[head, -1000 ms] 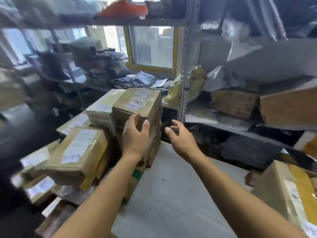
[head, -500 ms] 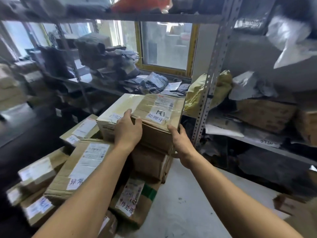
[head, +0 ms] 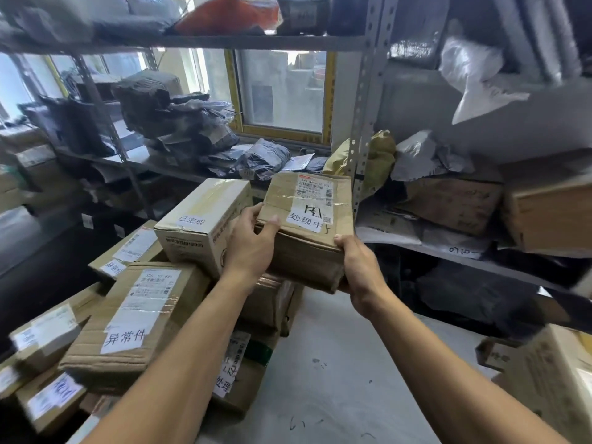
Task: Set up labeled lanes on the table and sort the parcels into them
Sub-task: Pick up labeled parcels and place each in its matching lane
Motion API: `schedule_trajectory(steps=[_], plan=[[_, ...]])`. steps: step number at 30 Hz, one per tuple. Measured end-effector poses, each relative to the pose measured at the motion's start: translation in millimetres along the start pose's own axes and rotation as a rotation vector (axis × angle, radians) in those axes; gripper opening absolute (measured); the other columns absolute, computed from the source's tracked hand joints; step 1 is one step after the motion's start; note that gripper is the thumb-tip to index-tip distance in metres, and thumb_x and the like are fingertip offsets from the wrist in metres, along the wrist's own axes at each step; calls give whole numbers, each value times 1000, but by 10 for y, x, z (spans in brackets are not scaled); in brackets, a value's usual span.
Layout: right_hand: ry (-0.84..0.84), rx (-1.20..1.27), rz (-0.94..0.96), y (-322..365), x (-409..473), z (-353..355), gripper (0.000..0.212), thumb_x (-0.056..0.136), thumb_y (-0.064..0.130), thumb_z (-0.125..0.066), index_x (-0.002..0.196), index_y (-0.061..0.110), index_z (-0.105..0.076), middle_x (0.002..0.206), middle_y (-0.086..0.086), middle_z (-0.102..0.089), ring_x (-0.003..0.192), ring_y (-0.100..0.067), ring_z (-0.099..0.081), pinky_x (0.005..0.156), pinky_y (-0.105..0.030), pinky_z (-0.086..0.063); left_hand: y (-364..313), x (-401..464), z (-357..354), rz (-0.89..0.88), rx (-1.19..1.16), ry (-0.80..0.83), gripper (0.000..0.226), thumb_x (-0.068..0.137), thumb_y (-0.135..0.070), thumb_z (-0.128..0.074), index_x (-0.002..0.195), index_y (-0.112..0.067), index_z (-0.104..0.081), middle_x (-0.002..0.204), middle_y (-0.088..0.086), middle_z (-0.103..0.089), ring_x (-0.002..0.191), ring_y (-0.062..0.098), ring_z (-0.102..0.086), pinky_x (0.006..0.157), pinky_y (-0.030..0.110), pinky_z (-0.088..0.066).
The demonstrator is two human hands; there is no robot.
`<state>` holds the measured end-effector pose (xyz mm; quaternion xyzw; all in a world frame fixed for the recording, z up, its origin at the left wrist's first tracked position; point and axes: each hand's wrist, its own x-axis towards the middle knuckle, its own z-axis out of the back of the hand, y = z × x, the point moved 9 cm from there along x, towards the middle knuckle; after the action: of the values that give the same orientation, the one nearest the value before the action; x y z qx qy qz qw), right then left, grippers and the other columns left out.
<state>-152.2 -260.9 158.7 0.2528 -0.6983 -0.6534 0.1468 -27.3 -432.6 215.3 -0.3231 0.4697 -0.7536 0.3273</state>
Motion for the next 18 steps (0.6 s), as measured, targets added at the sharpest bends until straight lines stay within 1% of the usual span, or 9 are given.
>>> schedule_trajectory(steps=[3, 5, 8, 11, 12, 14, 15, 16, 18], plan=[[-33, -28, 6, 50, -184, 373, 23, 95, 30, -48, 107, 30, -68, 106, 2, -73, 97, -21, -66, 79, -38, -54, -112, -240, -264, 8, -42, 62, 35, 82, -44, -58, 115, -38, -49, 115, -6, -63, 104, 9, -59, 93, 36, -47], [-48, -45, 13, 75, -320, 641, 24, 93, 27, -49, 103, 30, -70, 102, 3, -75, 95, -21, -67, 76, -36, -52, -176, -463, -443, 13, -36, 92, 40, 79, -45, -58, 117, -35, -47, 114, -6, -62, 103, 11, -59, 87, 30, -47], [-26, -83, 14, 86, -544, 987, 30, 90, 27, -49, 112, 29, -69, 105, 3, -75, 95, -19, -69, 74, -33, -52, -235, -823, -688, 58, -108, 115, 50, 82, -41, -58, 129, -27, -48, 119, -6, -61, 113, 17, -58, 93, 32, -47], [-22, -107, 11, 83, -784, 1383, 26, 93, 26, -46, 106, 28, -69, 94, 7, -77, 78, -9, -71, 58, -24, -52, -354, -1177, -972, 41, -97, 169, 56, 81, -47, -51, 135, -31, -51, 127, -4, -60, 119, 18, -55, 102, 43, -45], [-22, -107, 11, 96, -867, 1516, 25, 95, 27, -46, 105, 28, -69, 93, 8, -77, 74, -7, -71, 54, -23, -52, -415, -1295, -1063, 24, -88, 182, 56, 83, -50, -50, 136, -34, -52, 128, -4, -59, 118, 16, -55, 102, 42, -45], [-23, -96, 22, 155, -1042, 1781, 23, 99, 35, -48, 109, 30, -68, 98, 8, -77, 77, -7, -73, 55, -21, -53, -568, -1519, -1224, -30, -61, 181, 50, 89, -53, -50, 136, -36, -51, 121, -10, -58, 110, 7, -55, 94, 28, -45], [-26, -85, 35, 190, -1125, 1921, 22, 100, 40, -49, 111, 32, -67, 99, 10, -77, 81, -6, -73, 56, -19, -53, -650, -1632, -1315, -53, -56, 185, 48, 92, -53, -51, 137, -35, -51, 120, -11, -57, 107, 5, -55, 92, 25, -46], [-33, -76, 46, 232, -1213, 2063, 21, 100, 44, -51, 110, 33, -67, 97, 12, -77, 81, -5, -73, 57, -19, -54, -738, -1743, -1418, -58, -80, 201, 48, 94, -51, -51, 139, -34, -49, 122, -8, -56, 108, 7, -55, 93, 29, -49], [-69, -76, 67, 322, -1386, 2358, 16, 99, 41, -54, 105, 34, -68, 93, 13, -76, 79, -4, -73, 56, -18, -53, -926, -1953, -1613, -60, -142, 229, 48, 94, -46, -53, 139, -30, -49, 127, -1, -54, 110, 14, -57, 96, 39, -52]])
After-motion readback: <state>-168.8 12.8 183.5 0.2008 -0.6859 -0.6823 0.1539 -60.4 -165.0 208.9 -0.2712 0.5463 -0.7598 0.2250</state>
